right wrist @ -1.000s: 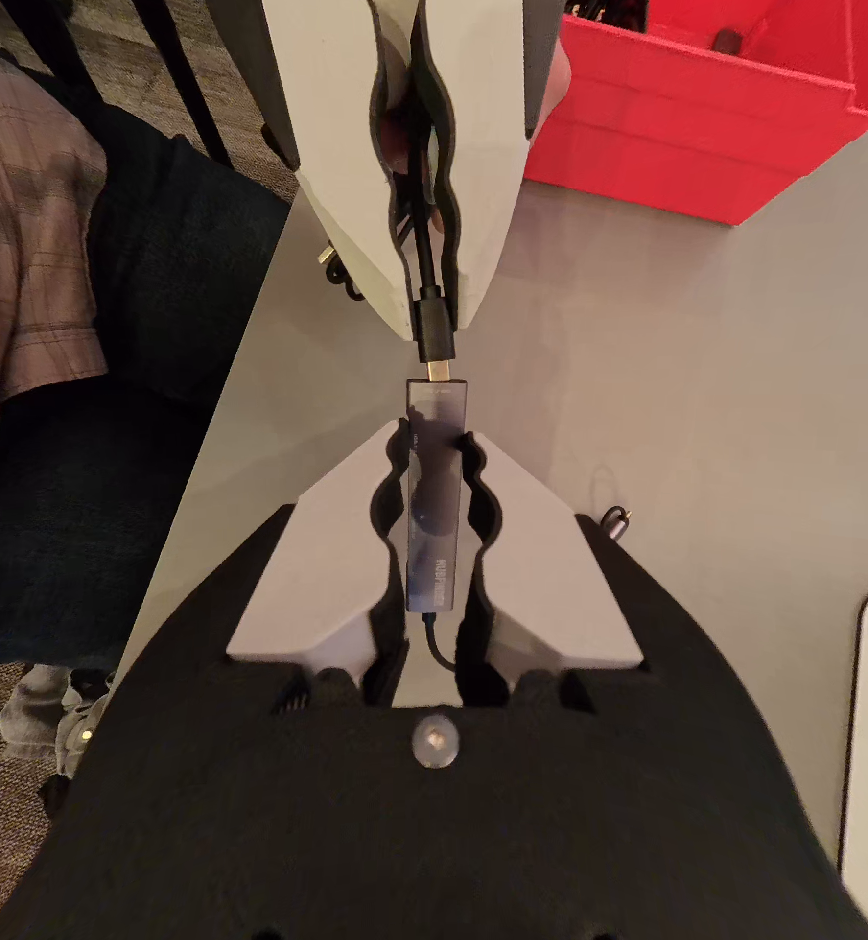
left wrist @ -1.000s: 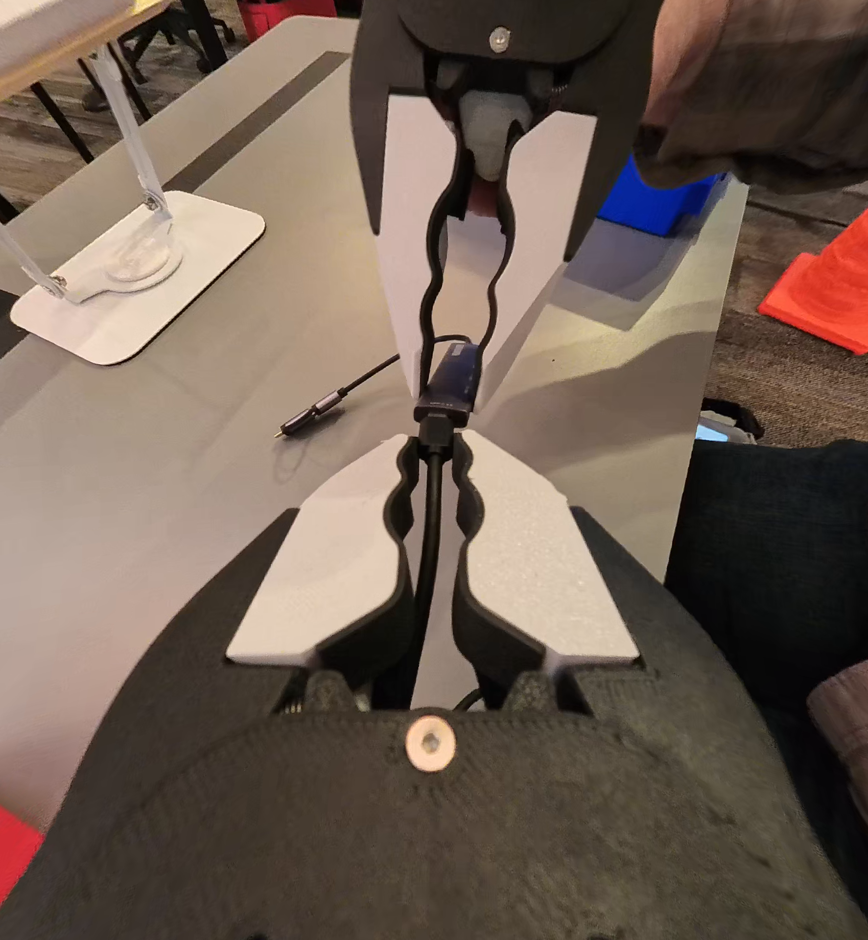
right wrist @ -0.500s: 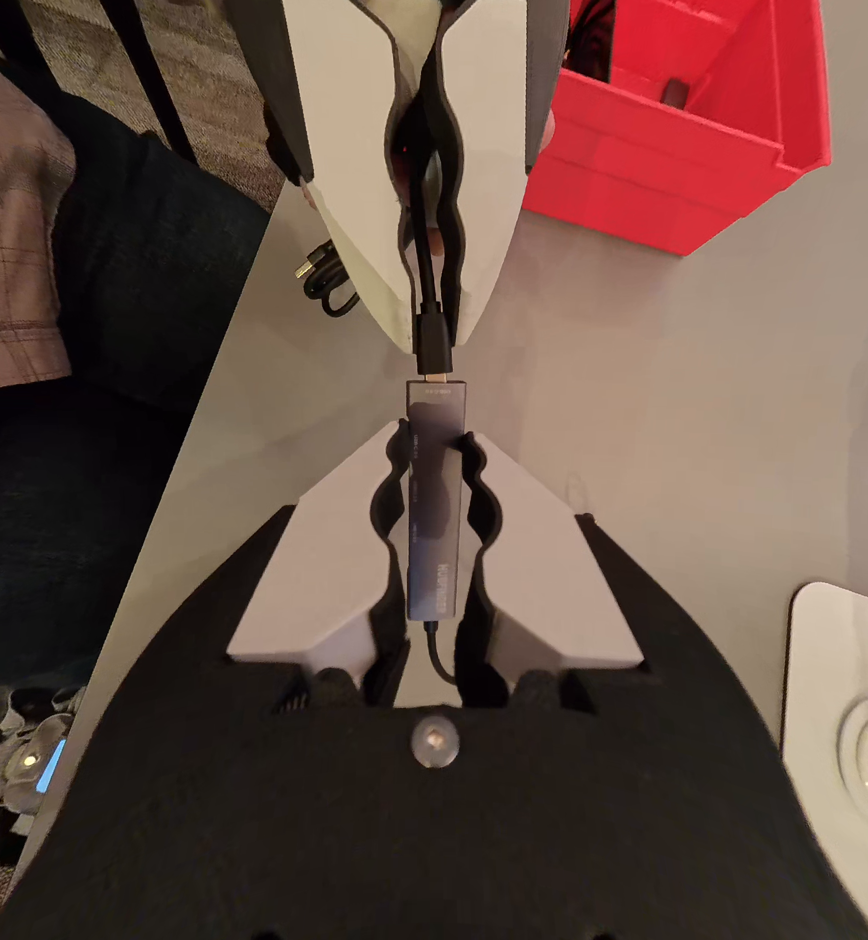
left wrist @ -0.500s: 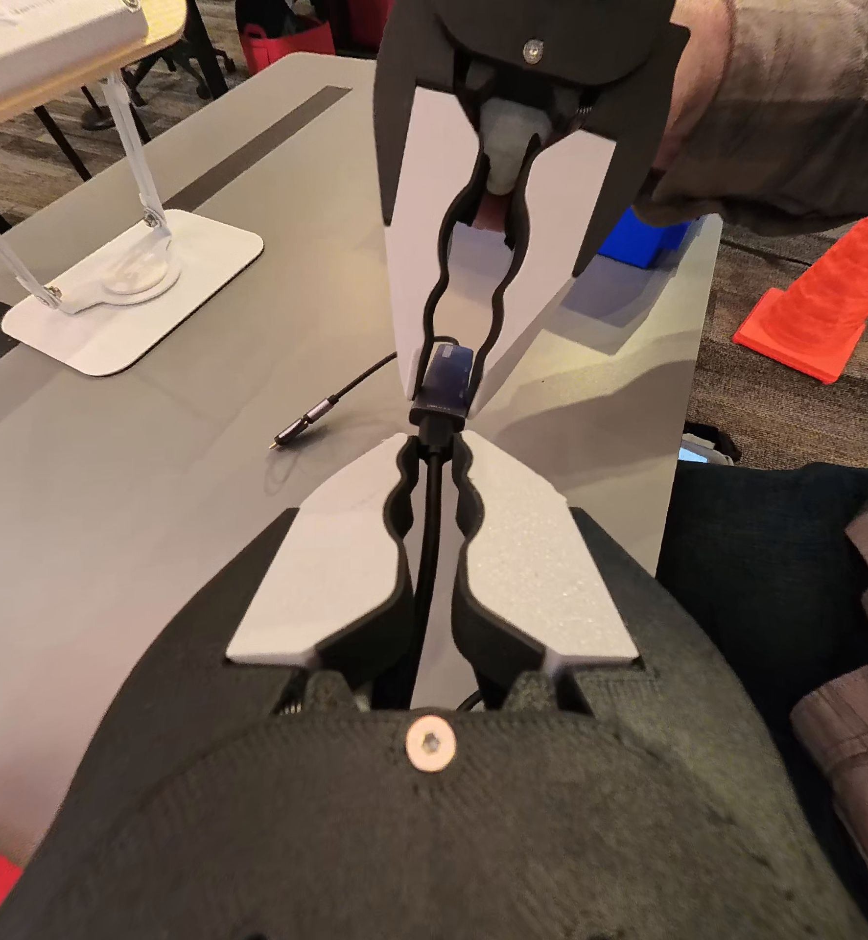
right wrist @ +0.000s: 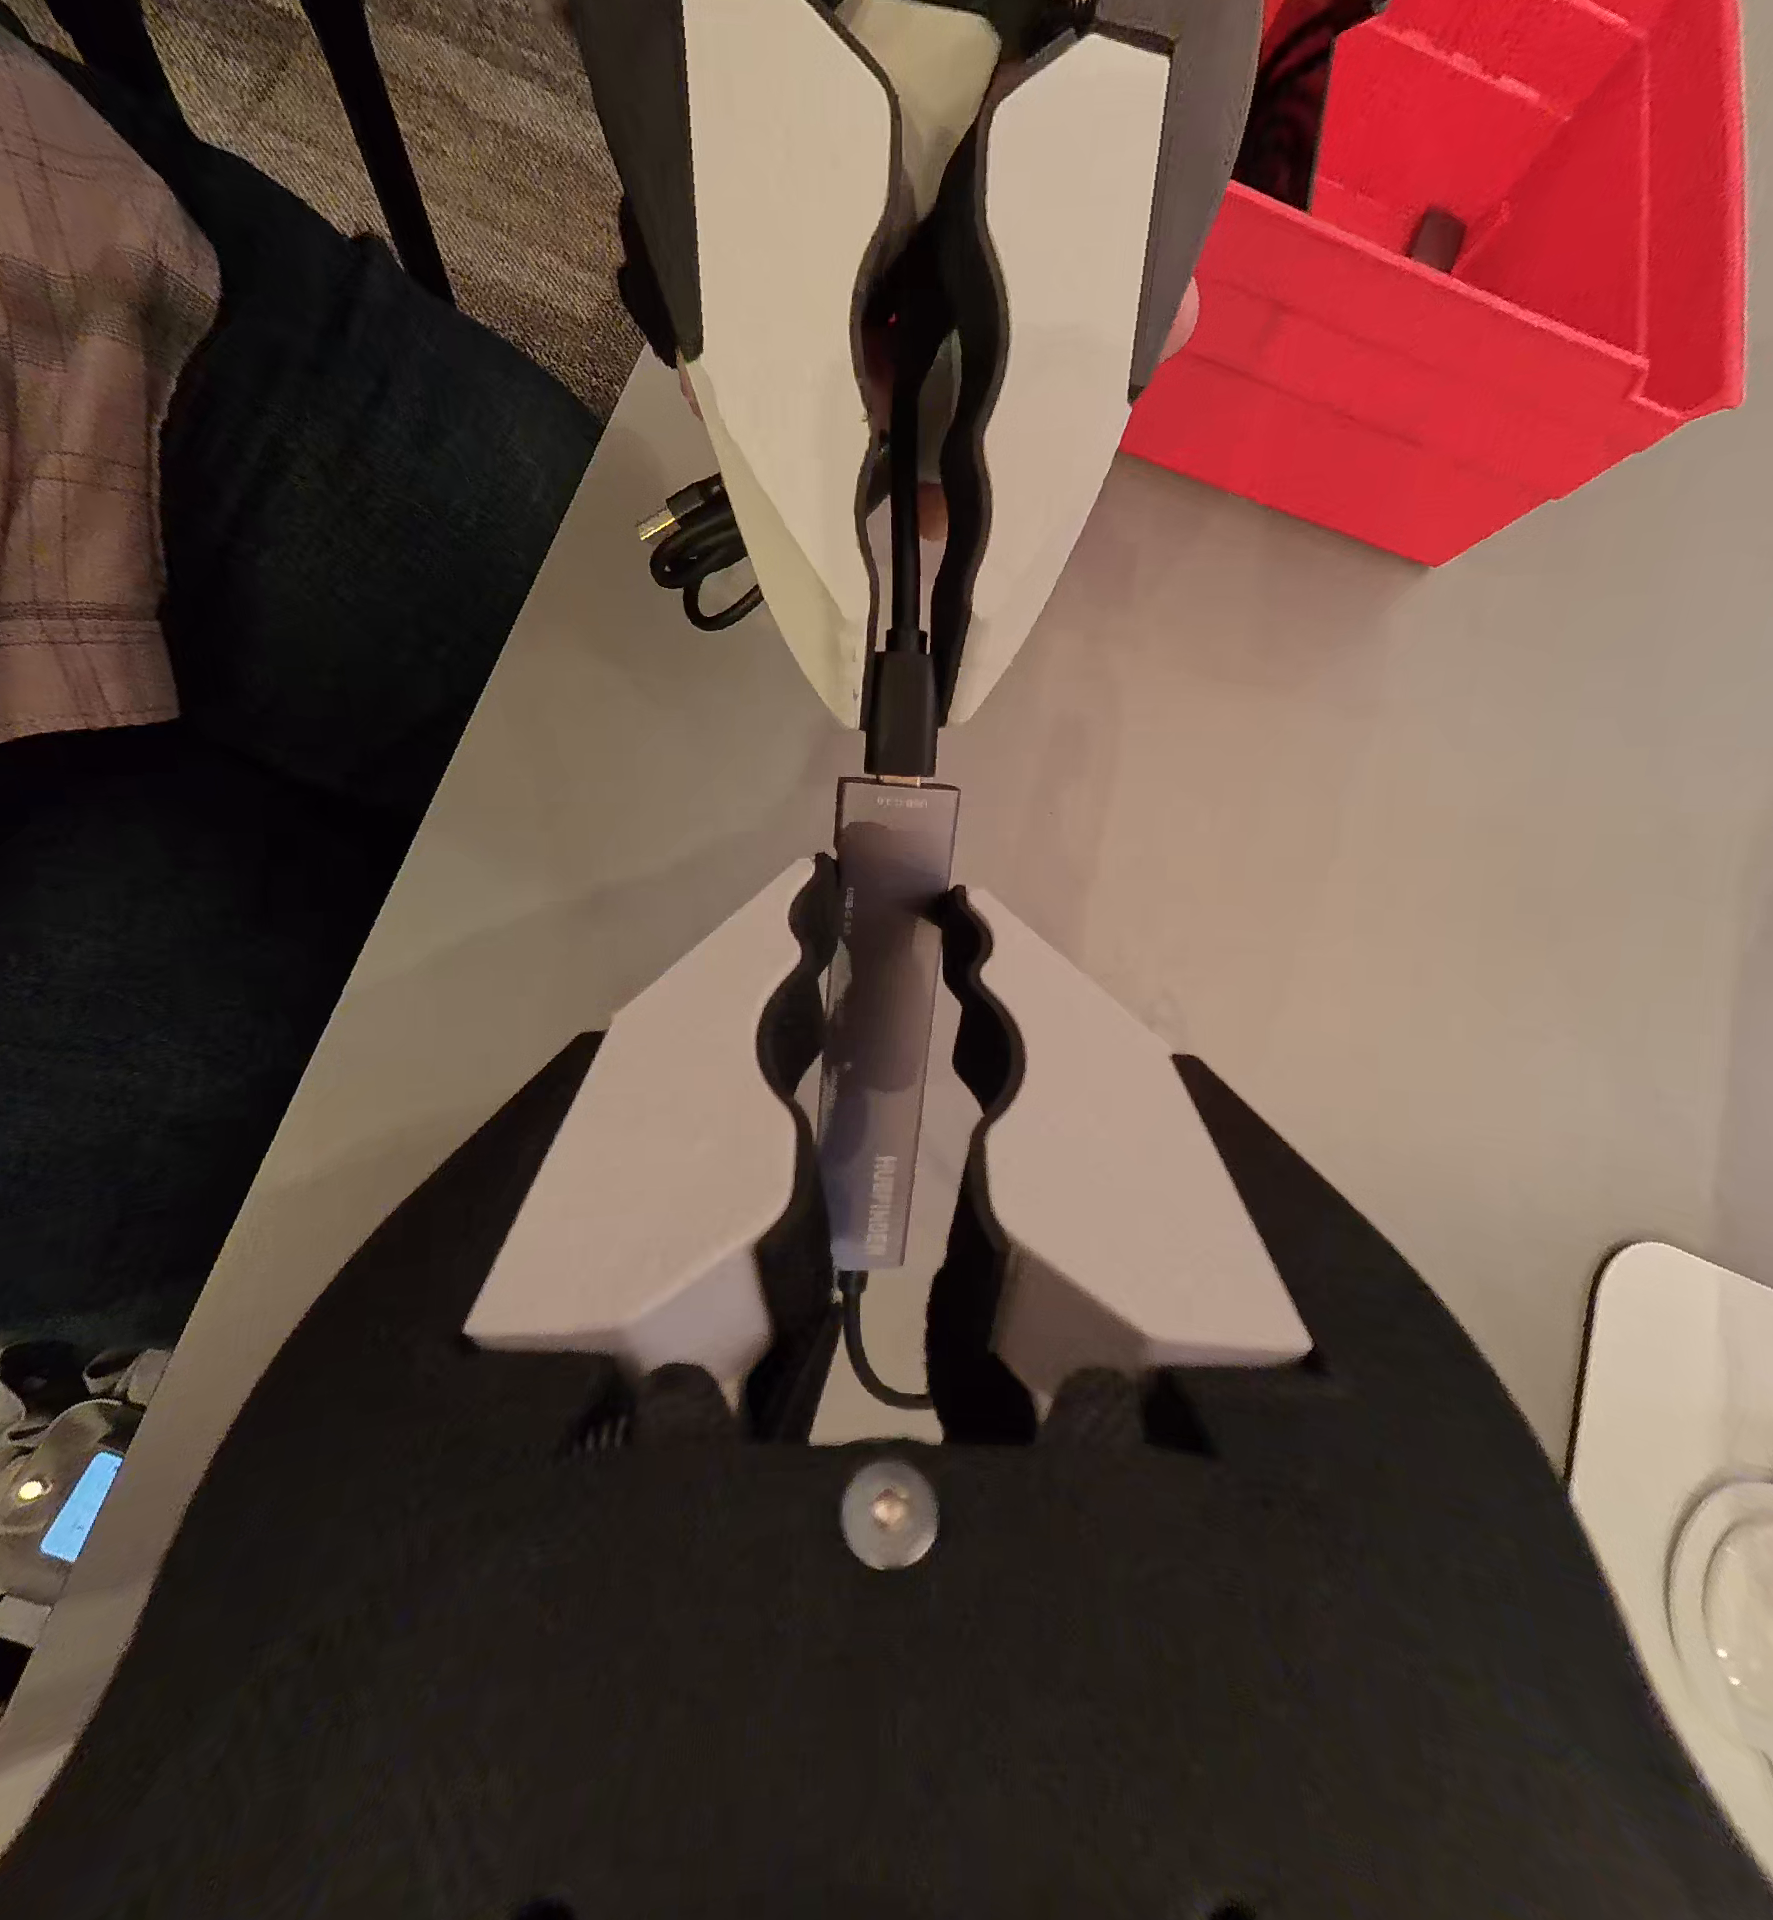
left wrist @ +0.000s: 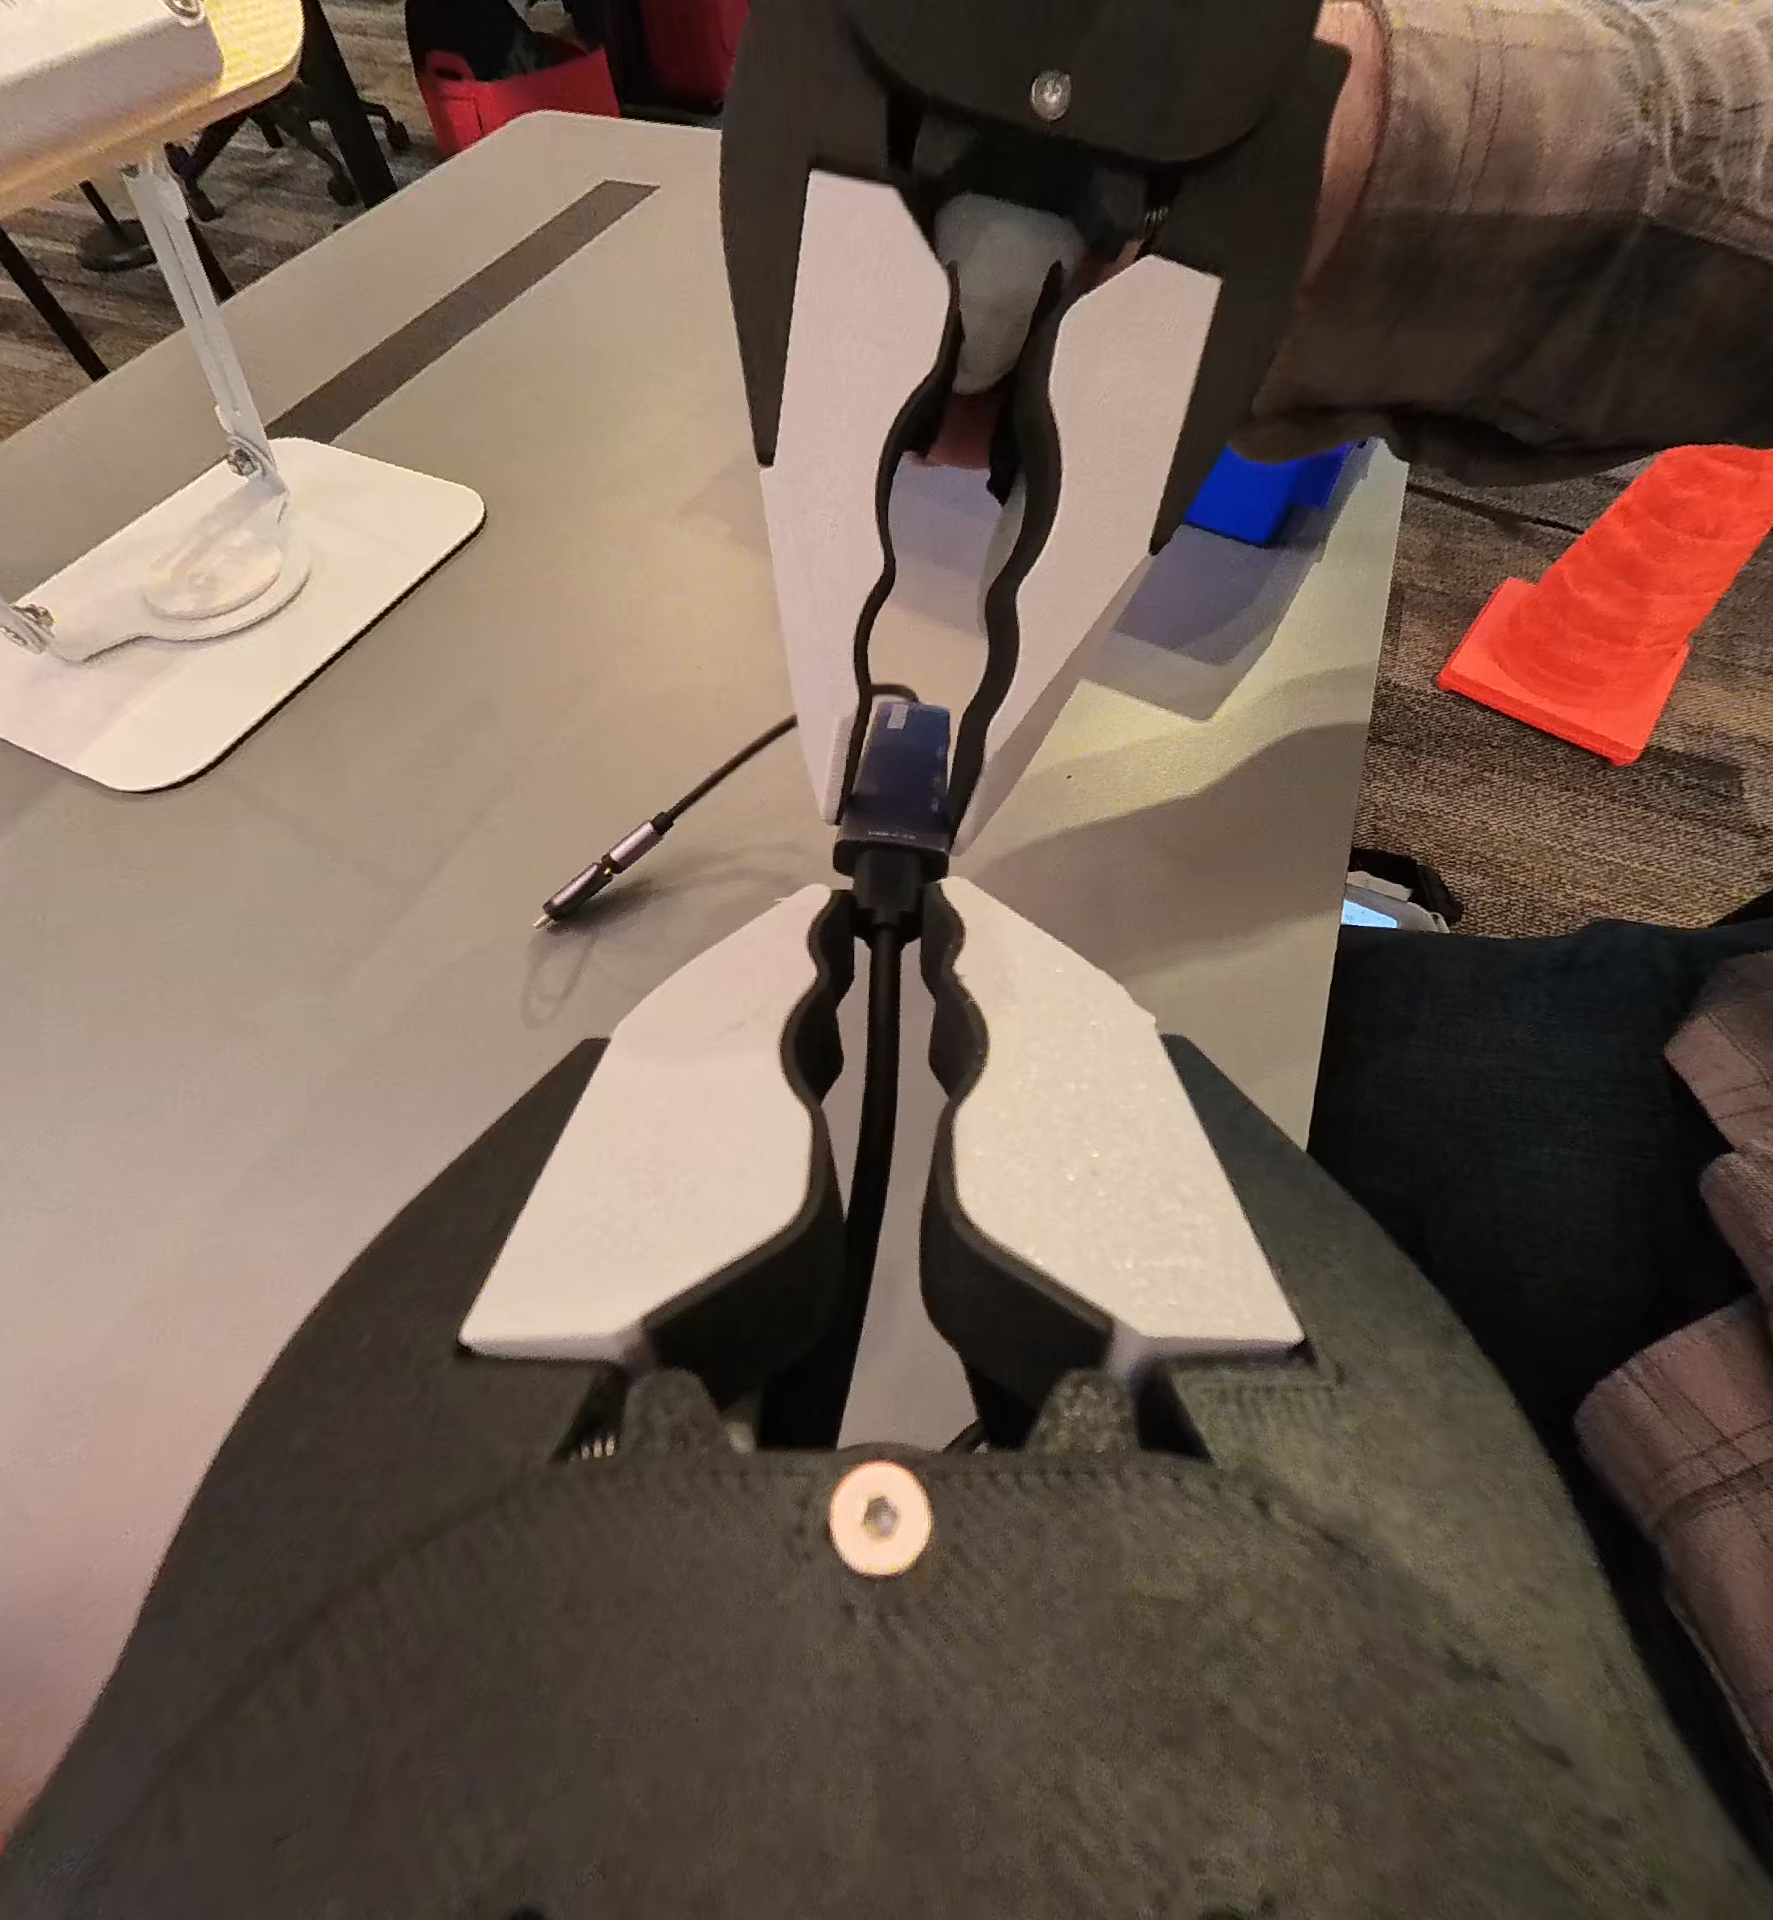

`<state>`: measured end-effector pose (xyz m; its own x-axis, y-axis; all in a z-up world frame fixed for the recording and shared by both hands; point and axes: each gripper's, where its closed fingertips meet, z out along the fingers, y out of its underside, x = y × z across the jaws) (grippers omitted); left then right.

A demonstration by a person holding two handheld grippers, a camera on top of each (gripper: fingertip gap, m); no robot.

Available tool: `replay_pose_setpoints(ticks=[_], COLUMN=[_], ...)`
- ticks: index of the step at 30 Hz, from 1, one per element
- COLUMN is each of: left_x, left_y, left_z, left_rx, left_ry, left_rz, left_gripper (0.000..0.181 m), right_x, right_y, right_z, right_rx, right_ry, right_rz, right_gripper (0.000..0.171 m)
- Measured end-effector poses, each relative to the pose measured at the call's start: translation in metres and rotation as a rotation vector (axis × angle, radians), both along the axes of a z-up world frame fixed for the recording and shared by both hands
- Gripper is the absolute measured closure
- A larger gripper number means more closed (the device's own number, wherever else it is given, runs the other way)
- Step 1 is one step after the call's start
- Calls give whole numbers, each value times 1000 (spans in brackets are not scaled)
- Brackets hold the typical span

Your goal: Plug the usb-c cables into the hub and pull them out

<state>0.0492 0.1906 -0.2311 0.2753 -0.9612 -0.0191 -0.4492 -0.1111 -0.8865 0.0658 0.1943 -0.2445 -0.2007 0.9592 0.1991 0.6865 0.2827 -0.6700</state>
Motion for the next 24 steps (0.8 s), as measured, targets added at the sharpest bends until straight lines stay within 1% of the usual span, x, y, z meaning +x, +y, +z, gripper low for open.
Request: replay_pose_setpoints(ticks=[7, 11, 14, 17, 21, 24], left_x=[1, 1, 3, 6, 3, -1], left_y=[-2, -1, 1, 6, 19, 24], left_z=[0, -1, -5, -6, 13, 27], left_rx=[-1, 4, 37, 60, 149, 236], left_ry=[-10, -8, 39, 28, -31, -29], left_rz=[-14, -11, -7, 32, 118, 161], left_gripper=[169, 169, 169, 167, 156, 153], right_x=[0, 1, 4, 9, 22, 30], right_y=[-2, 0, 1, 4, 10, 14], right_z=[-1, -2, -9, -10, -24, -33], right_rx=[35, 22, -18, -52, -74, -115], right_ry=[-36, -32, -54, -50, -100, -105], right_rz=[5, -2, -34, -78, -162, -237], right_gripper=[155, 155, 154, 153, 153, 153])
